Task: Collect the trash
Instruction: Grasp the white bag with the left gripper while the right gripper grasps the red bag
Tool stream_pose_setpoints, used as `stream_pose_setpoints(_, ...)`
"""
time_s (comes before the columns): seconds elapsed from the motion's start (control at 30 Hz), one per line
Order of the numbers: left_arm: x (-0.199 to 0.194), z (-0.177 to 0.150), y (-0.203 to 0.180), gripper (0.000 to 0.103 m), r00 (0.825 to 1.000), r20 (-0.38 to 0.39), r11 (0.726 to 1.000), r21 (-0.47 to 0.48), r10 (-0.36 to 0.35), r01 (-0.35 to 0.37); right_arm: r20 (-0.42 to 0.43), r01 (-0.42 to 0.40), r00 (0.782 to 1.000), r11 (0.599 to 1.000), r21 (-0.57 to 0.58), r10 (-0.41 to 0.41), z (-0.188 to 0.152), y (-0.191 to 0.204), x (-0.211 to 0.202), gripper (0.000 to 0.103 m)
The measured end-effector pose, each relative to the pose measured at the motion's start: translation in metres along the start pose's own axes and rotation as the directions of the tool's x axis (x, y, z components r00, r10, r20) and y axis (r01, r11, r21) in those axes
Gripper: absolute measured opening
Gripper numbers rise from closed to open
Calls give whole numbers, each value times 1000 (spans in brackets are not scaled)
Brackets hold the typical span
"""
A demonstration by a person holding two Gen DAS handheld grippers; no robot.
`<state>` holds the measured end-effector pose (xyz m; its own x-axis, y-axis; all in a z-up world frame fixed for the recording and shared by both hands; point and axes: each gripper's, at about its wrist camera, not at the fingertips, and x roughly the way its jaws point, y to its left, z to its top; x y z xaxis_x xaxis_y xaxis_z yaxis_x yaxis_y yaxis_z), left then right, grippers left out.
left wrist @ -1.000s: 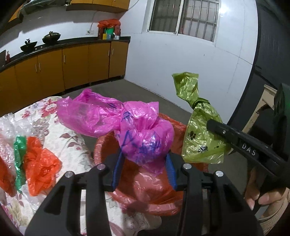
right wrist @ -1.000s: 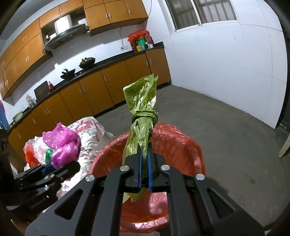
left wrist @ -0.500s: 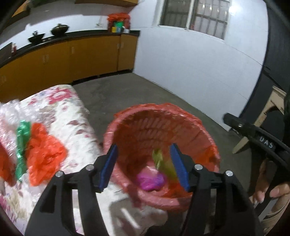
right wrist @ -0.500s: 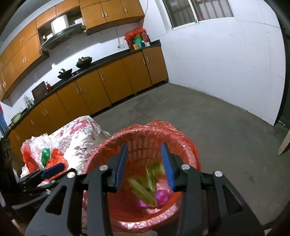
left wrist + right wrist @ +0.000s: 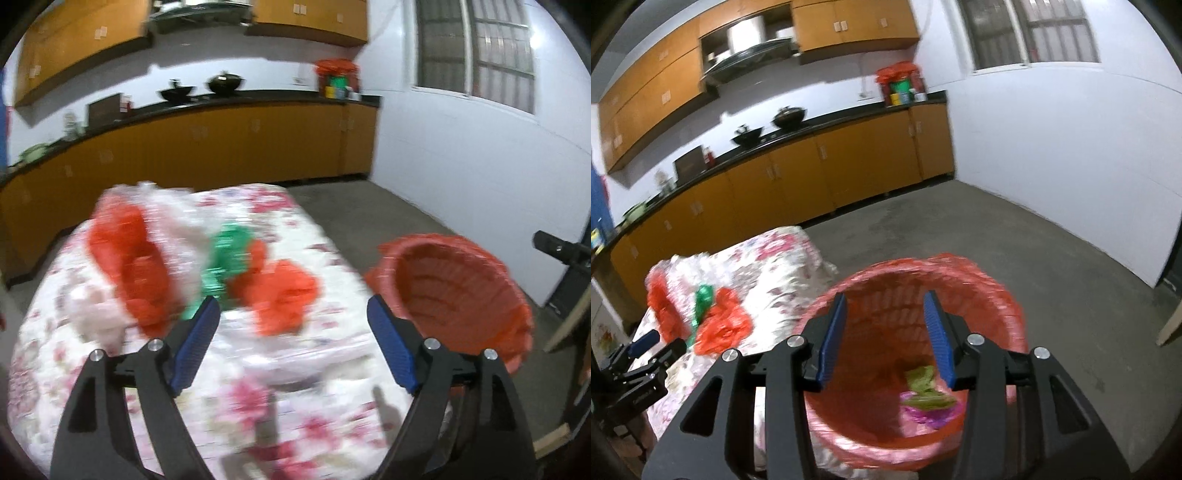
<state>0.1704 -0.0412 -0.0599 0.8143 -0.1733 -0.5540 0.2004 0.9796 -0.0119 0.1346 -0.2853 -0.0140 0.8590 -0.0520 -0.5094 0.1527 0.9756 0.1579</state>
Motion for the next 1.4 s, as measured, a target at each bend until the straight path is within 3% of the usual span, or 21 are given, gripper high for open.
stream_pose_setpoints(0.17, -15, -13, 56, 84, 989, 13, 987, -55, 150, -149, -30, -73, 997, 996, -53, 71, -3, 45, 12, 62)
stream_pose_setpoints(0.37, -21, -18, 124, 84, 963, -20, 949, -164, 269, -269, -95, -182, 980, 978, -104, 172, -7, 105, 37, 63)
stream_pose_setpoints(0.57, -15, -19, 186, 84, 944, -81, 895, -301, 321, -330, -167, -262, 957, 953, -154, 237, -13, 161, 70, 62)
stream_pose_setpoints(0.7, -5, -17, 206, 84, 940, -101, 879, -332, 327, -342, -239, -294, 938, 940, -171, 250, -20, 187, 101, 56)
stream_pose_setpoints(0.93, 30, -11, 217, 84, 938, -150, 886, -311, 311, -344, -330, -291, 920, 931, -218, 210, -42, 222, 145, 55)
stream_pose_setpoints(1.2, 76, -29, 228, 83, 922, -292, 888, -309, 253, -341, -384, -255, 908, 947, -196, 165, -51, 217, 171, 52)
stream_pose_setpoints(1.33, 80, -32, 235, 70, 931, -299, 882, -355, 208, -310, -408, -265, 896, 947, -182, 172, -55, 211, 176, 41)
stream_pose_setpoints(1.4, 82, -33, 235, 57, 935, -302, 886, -359, 186, -292, -411, -271, 894, 946, -179, 179, -54, 209, 175, 33)
